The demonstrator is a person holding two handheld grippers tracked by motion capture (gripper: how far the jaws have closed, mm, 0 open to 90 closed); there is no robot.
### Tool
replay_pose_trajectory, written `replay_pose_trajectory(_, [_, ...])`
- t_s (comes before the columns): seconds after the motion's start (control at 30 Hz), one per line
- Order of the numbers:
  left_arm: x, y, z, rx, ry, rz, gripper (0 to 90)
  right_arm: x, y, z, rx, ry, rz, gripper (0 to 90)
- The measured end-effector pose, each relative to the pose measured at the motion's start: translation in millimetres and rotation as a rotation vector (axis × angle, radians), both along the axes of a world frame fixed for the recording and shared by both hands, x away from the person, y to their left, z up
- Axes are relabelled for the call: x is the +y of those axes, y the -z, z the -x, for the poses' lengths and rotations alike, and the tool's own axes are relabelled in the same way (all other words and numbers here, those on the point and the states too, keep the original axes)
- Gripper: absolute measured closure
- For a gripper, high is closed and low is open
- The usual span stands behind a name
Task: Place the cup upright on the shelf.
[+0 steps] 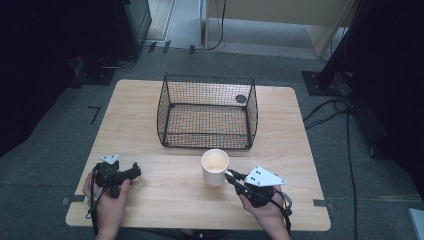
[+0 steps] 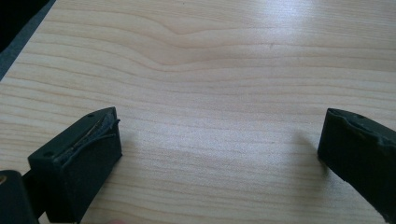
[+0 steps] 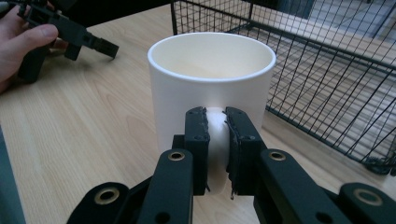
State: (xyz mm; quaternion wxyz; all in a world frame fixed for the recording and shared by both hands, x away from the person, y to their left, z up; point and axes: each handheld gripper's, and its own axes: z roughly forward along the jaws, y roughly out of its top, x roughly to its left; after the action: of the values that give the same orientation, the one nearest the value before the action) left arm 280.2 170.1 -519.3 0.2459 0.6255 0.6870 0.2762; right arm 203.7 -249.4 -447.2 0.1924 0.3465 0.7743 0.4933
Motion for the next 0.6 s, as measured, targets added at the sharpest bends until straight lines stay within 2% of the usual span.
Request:
replay_pose_trajectory(0.43, [0.0, 0.0, 0.0, 0.000, 0.000, 0.000, 0.0, 1.0, -26.5, -14.4, -0.010, -0.001, -0.015, 80.7])
replay_pose_trajectory(0.6, [0.0, 0.0, 0.0, 0.000, 0.000, 0.000, 0.0, 3.6, -40.7, -22.1, -0.031, -0.002, -0.013, 80.6])
